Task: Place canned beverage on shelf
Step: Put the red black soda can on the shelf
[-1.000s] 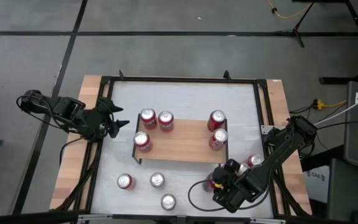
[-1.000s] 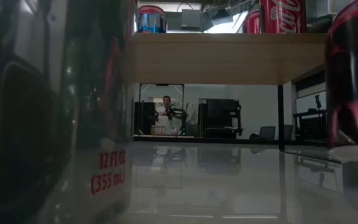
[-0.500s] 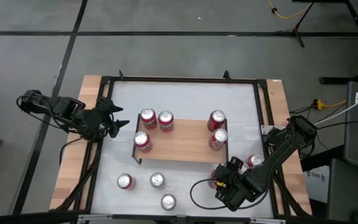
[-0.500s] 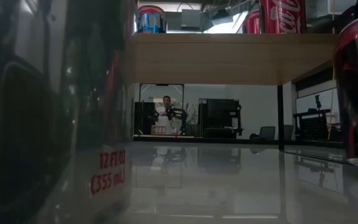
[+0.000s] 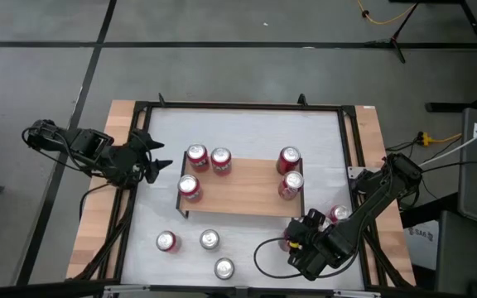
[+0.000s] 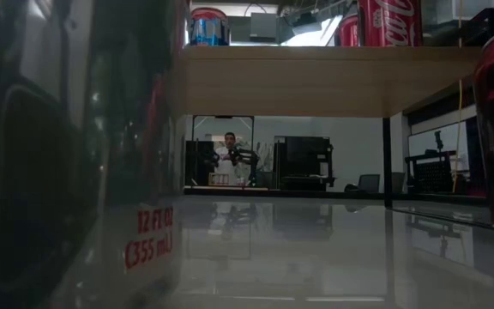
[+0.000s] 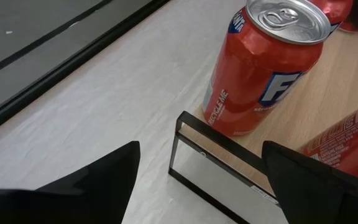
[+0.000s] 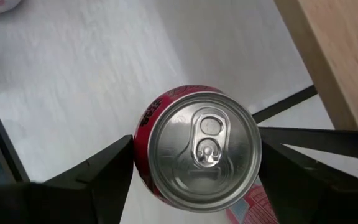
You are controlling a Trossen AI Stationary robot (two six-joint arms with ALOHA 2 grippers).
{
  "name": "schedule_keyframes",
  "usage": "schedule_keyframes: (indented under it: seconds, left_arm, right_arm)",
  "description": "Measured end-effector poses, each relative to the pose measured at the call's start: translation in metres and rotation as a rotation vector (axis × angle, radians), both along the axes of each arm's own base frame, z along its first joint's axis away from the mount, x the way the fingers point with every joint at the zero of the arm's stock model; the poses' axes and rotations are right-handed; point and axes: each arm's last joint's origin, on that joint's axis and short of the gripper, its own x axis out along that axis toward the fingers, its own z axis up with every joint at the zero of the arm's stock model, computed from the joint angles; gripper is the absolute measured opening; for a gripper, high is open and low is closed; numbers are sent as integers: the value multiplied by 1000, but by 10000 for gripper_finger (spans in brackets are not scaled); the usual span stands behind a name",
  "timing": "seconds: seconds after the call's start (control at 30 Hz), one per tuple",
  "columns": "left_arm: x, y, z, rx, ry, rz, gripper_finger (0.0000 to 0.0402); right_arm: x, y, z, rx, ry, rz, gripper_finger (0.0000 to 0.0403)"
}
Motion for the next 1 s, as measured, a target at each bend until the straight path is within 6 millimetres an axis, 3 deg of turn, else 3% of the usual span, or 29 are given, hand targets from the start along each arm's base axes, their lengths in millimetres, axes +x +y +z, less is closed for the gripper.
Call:
schedule_keyframes:
  seconds: [0.33, 0.7, 1.0]
  left_arm:
    - [0, 0, 0, 0, 0, 0, 328]
    - [0, 0, 0, 0, 0, 0, 328]
    - [0, 0, 0, 0, 0, 0, 328]
  right_arm:
    - [0, 0, 0, 2, 0, -2, 301]
    - [1, 2, -1, 20, 6, -2, 360]
    - [1, 2, -1, 15, 7, 15, 365]
